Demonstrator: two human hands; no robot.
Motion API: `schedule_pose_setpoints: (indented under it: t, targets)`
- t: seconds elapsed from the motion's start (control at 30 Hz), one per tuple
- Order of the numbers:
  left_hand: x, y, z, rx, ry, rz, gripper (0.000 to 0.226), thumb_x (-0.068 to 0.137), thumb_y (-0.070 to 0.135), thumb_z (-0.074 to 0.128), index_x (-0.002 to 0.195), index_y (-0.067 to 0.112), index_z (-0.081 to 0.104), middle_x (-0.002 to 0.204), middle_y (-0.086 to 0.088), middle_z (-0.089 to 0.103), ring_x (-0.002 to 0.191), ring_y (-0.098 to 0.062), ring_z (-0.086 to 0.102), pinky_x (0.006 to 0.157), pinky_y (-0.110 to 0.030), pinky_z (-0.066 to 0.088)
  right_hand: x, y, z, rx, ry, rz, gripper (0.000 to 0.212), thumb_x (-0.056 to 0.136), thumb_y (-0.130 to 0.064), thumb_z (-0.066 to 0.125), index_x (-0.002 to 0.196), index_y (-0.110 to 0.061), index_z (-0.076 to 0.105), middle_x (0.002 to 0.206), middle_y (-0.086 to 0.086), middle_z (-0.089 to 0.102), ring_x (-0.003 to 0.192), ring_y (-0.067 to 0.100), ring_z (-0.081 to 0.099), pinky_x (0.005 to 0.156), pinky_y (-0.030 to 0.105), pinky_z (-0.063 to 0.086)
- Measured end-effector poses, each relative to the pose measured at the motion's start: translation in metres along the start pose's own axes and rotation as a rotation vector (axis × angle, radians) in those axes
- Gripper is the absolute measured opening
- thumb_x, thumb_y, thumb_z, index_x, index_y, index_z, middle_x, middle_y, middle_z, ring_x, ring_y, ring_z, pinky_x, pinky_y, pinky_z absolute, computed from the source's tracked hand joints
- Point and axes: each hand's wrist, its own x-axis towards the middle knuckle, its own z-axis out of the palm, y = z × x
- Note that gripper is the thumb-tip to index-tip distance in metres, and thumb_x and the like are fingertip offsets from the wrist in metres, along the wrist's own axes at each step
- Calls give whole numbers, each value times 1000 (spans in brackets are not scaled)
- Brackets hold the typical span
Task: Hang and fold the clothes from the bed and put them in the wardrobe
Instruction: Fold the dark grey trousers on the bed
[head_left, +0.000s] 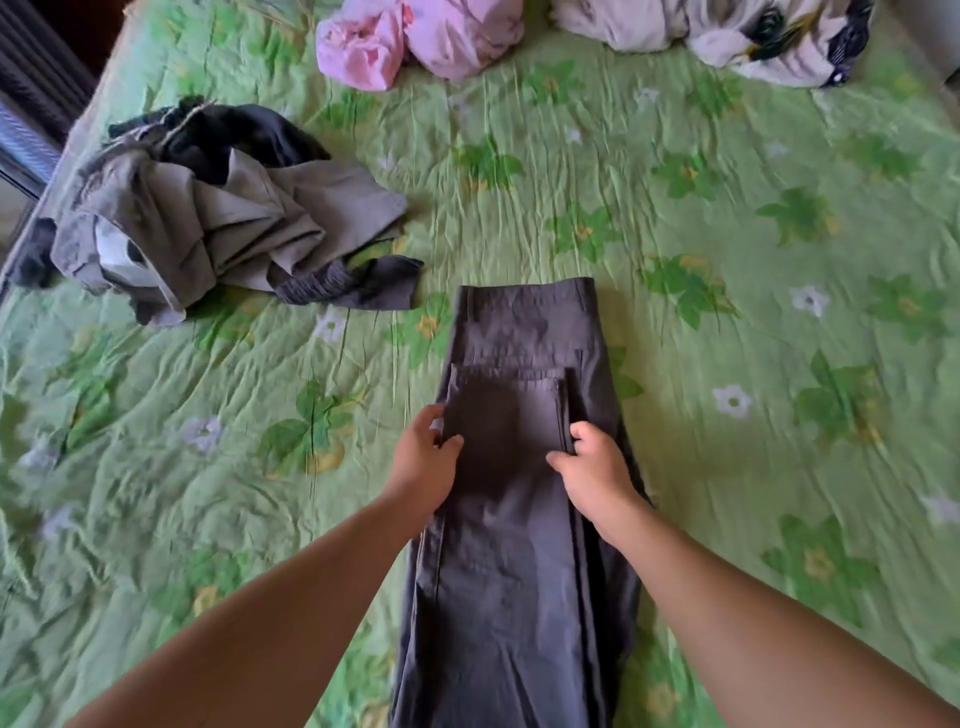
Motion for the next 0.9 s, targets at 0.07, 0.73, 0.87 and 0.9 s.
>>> schedule_pose_setpoints:
  t: [0.07,0.73,0.87,0.9]
  targets:
    - [15,16,-2,-31,18,34,37,96,11,63,130,23,56,98,7,68,82,-14,67,69,-23,53,13,-10,-8,45,79,-46,22,89,-9,69,110,-7,63,111,13,70,101,29,65,93,43,51]
    - [119,53,30,912,47,665,68,98,41,49,158,26,19,167,-8,-1,154,-27,-5,123,-50,15,105,-53,-10,-1010,251,-571,69,98,-58,45,158,-29,25,168,14,6,153,43,6,110,71,26]
    - [139,24,41,1064,-24,580,70,101,60,23,159,33,-4,166,-4,-19,152,-28,-18,123,-50,-1,131,-23,1,-1007,217,-535,73,98,-71,19,161,-37,5,170,8,-3,155,35,-9,113,74,16]
    - [143,17,43,1063,-4,593,70,100,61,21,159,34,-5,166,-4,-19,152,-28,-17,123,-50,-2,136,-18,5,-997,240,-542,72,98,-71,17,161,-37,5,170,8,-1,155,35,-8,113,74,14]
